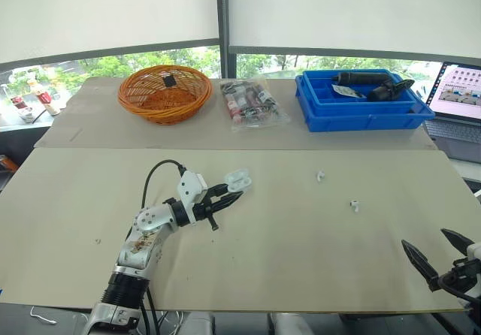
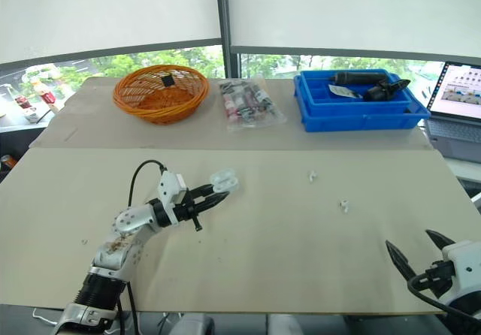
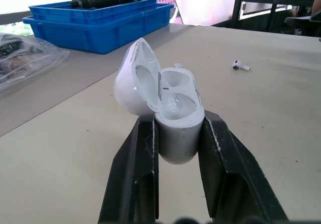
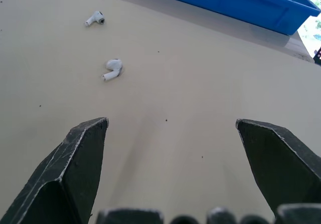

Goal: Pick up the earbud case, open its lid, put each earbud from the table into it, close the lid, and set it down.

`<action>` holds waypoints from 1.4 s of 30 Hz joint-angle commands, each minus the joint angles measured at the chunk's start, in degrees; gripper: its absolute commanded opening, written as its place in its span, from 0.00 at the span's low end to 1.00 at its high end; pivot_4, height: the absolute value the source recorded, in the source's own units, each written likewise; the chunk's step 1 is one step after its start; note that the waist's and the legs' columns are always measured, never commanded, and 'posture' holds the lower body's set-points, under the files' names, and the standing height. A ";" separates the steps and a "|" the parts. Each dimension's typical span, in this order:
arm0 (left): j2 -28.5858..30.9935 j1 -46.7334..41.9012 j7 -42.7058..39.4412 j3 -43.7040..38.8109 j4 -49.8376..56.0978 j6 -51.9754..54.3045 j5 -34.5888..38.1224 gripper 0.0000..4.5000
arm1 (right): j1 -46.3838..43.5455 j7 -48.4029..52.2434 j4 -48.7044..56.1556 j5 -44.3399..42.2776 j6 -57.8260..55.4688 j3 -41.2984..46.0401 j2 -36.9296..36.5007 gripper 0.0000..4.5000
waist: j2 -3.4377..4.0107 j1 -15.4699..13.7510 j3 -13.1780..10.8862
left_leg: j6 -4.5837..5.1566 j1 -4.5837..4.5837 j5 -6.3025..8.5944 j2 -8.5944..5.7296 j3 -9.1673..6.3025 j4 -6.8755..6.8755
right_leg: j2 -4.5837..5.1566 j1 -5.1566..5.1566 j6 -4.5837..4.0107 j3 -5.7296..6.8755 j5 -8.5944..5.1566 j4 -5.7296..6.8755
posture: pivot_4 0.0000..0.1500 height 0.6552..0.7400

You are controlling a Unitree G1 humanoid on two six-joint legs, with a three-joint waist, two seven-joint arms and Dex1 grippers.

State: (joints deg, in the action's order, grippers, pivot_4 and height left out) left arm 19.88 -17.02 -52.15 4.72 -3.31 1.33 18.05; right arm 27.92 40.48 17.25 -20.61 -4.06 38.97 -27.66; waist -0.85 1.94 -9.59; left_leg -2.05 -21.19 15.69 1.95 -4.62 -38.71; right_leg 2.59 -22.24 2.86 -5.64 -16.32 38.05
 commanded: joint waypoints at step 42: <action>0.99 0.26 1.36 2.50 3.34 0.59 -0.93 0.13 | -54.72 -39.63 -27.83 16.93 -27.74 -31.76 15.20 0.75 | 0.04 0.59 0.02 | -0.05 -0.76 -0.03 -0.02 -0.05 -0.06 | 0.04 -0.89 -0.02 0.03 0.03 0.30 | 1.00 0.66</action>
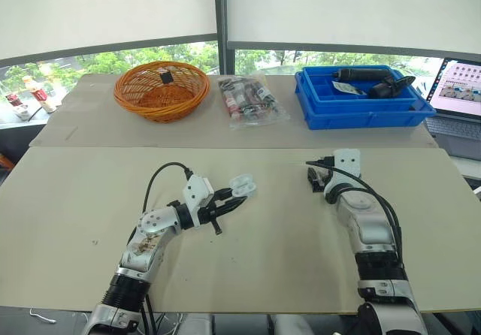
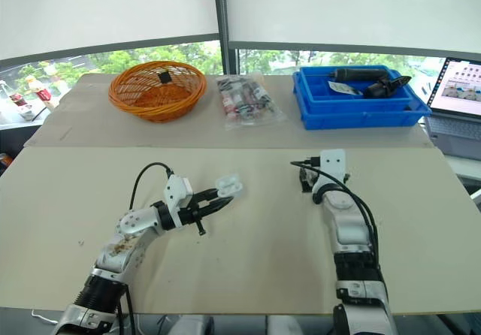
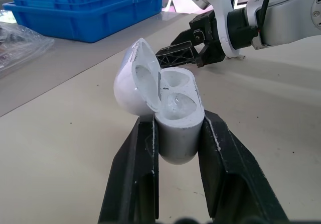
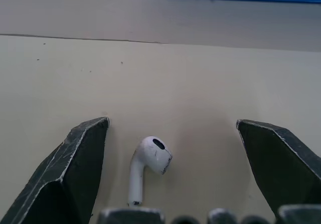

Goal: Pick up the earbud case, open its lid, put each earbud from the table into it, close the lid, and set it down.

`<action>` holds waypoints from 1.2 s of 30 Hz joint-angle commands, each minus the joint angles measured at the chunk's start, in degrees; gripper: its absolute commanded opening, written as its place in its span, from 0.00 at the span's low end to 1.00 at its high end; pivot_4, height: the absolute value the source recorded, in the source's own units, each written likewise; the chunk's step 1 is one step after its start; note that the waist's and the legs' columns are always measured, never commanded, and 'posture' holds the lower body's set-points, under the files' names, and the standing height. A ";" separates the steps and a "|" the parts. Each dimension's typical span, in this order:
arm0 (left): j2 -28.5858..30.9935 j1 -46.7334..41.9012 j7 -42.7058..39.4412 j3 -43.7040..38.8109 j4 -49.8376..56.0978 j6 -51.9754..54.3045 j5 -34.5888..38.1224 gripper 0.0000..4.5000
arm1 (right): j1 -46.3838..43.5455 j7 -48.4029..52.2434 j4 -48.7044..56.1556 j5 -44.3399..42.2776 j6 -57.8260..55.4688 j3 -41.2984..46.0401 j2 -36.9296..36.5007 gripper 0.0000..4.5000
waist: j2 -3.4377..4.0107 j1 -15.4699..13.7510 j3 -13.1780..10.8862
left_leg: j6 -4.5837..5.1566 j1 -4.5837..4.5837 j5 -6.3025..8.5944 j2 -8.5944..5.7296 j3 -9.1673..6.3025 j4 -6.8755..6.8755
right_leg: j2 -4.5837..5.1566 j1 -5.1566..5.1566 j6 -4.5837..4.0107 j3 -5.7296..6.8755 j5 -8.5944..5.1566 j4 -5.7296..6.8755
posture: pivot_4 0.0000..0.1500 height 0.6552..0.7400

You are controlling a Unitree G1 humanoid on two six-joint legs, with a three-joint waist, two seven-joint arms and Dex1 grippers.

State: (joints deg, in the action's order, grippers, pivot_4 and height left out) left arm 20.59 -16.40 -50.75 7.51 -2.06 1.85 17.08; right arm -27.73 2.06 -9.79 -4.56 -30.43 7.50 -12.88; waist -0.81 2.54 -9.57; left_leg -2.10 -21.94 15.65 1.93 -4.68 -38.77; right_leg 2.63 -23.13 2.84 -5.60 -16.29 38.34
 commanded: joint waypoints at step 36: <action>6.43 9.59 0.23 -0.65 20.85 8.76 2.92 0.13 | 36.22 74.63 23.05 -10.31 30.94 -0.78 -51.43 0.08 | -0.02 -0.12 -0.23 | 0.10 0.62 0.07 0.01 0.02 0.00 | -0.01 0.83 0.08 0.03 -0.03 -0.43 | 1.00 0.66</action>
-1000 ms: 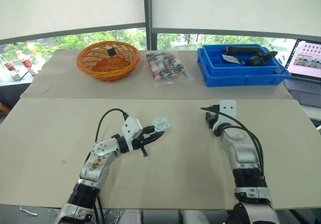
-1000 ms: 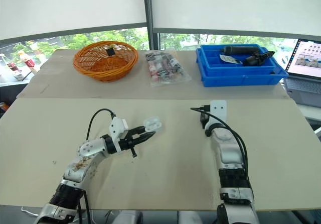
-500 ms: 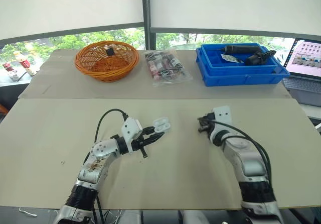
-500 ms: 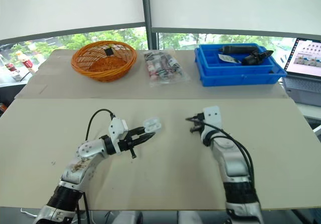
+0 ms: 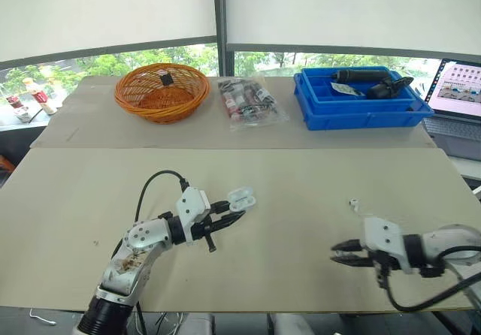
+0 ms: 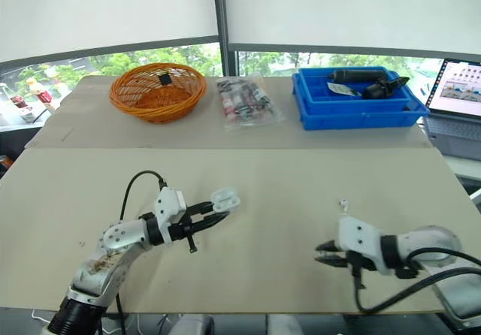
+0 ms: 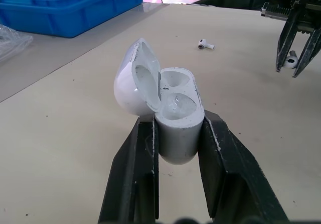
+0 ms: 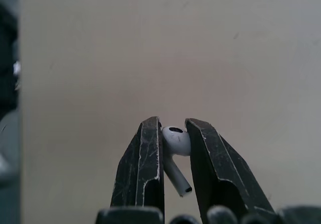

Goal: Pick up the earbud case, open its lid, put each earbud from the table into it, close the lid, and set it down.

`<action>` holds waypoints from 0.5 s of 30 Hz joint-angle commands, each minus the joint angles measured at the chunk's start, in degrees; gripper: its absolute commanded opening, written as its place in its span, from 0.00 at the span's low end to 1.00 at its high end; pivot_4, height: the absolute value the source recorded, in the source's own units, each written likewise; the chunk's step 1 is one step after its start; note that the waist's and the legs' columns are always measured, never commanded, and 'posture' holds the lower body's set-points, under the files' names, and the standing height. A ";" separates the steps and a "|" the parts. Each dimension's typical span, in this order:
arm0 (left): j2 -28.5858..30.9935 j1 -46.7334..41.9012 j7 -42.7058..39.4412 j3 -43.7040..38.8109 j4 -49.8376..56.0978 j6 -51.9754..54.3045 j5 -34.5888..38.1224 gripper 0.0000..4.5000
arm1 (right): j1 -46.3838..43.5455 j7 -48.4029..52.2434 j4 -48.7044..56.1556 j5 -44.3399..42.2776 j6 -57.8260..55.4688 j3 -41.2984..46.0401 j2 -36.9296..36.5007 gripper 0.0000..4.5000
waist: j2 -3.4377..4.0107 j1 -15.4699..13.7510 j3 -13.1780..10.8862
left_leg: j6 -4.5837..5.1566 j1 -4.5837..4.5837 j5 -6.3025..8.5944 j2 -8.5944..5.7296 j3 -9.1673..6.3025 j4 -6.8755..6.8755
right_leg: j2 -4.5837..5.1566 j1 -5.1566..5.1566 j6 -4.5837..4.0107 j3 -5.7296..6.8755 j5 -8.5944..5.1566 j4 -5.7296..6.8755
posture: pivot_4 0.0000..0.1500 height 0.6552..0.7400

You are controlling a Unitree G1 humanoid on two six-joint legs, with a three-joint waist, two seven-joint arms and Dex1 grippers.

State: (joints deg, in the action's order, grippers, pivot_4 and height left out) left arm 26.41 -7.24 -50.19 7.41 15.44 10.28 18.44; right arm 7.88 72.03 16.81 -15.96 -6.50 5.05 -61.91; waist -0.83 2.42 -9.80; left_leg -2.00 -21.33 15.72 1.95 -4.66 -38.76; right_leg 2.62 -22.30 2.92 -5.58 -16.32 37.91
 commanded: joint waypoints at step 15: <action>2.01 2.96 0.49 -0.50 7.11 2.41 2.16 0.13 | -5.15 10.54 -14.57 3.50 14.39 -2.74 -3.52 0.08 | 0.01 -0.18 -0.04 | 0.00 0.05 0.00 -0.01 0.01 0.00 | 0.02 0.04 0.00 -0.03 0.00 -0.01 | 1.00 0.66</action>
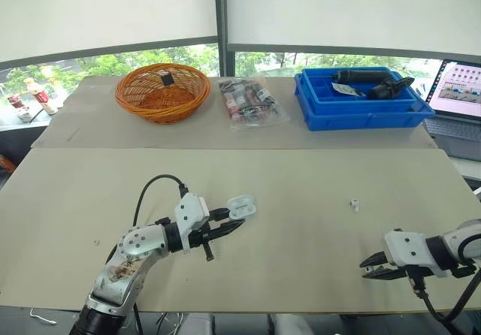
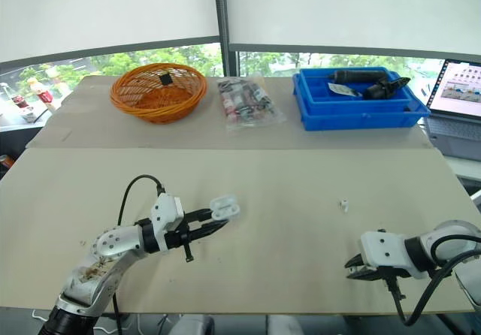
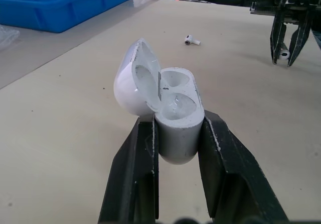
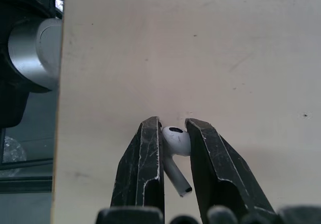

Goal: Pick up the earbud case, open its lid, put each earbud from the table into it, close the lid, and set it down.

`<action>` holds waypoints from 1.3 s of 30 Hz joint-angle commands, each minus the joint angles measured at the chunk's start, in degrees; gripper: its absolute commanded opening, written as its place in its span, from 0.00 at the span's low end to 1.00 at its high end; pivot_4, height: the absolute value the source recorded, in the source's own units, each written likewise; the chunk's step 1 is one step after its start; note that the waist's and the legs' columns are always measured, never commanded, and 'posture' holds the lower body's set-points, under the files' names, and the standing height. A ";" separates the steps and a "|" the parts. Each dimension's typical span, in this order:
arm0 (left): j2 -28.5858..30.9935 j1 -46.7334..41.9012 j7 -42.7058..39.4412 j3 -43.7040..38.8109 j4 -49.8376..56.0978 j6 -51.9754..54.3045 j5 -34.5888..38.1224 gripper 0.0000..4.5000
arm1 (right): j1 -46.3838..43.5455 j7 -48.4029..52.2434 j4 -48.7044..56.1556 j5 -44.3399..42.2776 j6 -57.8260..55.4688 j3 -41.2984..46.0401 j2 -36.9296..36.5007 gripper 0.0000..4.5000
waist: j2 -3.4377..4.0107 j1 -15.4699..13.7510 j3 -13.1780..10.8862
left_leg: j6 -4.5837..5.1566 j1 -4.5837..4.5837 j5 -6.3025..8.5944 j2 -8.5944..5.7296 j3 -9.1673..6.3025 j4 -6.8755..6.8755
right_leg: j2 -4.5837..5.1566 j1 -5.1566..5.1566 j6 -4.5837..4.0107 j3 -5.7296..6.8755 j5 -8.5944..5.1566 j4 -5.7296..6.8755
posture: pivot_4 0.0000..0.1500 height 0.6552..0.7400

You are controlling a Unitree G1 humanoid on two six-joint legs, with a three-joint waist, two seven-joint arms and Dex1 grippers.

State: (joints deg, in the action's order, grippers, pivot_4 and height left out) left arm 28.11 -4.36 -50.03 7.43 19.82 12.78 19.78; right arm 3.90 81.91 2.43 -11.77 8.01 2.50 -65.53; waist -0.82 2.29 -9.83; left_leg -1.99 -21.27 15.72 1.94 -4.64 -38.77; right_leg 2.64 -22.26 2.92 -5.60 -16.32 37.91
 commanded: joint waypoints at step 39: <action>-0.32 -0.55 -0.28 1.78 0.94 -0.95 0.12 0.13 | 11.01 -5.76 29.90 8.03 -31.10 14.94 -9.40 0.69 | 0.05 -1.18 -0.03 | -0.01 0.05 0.00 0.00 0.02 -0.03 | -0.01 0.05 0.01 0.00 -0.01 0.04 | 1.00 0.66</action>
State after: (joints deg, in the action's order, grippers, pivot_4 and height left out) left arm 27.96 -4.52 -50.24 9.11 19.59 12.75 19.77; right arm 16.46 77.26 30.83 -3.18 -20.49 18.80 -73.94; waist -0.77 1.11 -9.87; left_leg -2.00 -21.22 15.72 1.94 -4.63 -38.80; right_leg 2.64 -22.21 2.93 -5.60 -16.33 37.94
